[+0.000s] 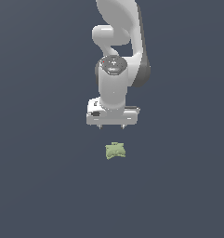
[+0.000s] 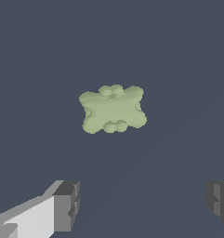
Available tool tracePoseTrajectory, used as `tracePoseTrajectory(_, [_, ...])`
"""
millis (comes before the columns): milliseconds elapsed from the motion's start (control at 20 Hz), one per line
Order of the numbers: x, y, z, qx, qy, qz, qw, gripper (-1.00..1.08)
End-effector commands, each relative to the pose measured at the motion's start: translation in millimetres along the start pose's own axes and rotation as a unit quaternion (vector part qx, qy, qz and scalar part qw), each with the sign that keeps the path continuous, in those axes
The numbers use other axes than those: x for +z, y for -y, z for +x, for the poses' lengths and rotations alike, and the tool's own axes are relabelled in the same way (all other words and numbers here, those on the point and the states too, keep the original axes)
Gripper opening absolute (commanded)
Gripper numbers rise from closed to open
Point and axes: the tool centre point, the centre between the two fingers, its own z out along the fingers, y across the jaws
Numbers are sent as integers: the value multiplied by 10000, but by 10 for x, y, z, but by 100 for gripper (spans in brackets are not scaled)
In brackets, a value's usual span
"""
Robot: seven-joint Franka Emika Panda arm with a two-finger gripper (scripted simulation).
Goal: Pick up the object and move it to a goal position.
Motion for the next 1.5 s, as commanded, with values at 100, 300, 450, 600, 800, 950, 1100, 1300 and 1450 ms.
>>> tracePoseTrajectory(100, [3, -3, -5, -4, 8, 3, 10000, 100])
tracePoseTrajectory(300, [26, -22, -37, -28, 66, 27, 10000, 100])
tracePoseTrajectory(450, [42, -34, -58, -35, 103, 44, 9999, 100])
tracePoseTrajectory(600, [44, -36, -58, -32, 105, 45, 9999, 100])
tracePoseTrajectory(800, [41, -35, -58, -44, 103, 43, 9999, 100])
tracePoseTrajectory(950, [46, -34, -54, 13, 104, 46, 9999, 100])
tracePoseTrajectory(1100, [55, -31, -43, 131, 104, 50, 9998, 100])
tracePoseTrajectory(1300, [73, -26, -21, 372, 105, 58, 9992, 100])
tracePoseTrajectory(1450, [92, -21, 1, 617, 107, 66, 9980, 100])
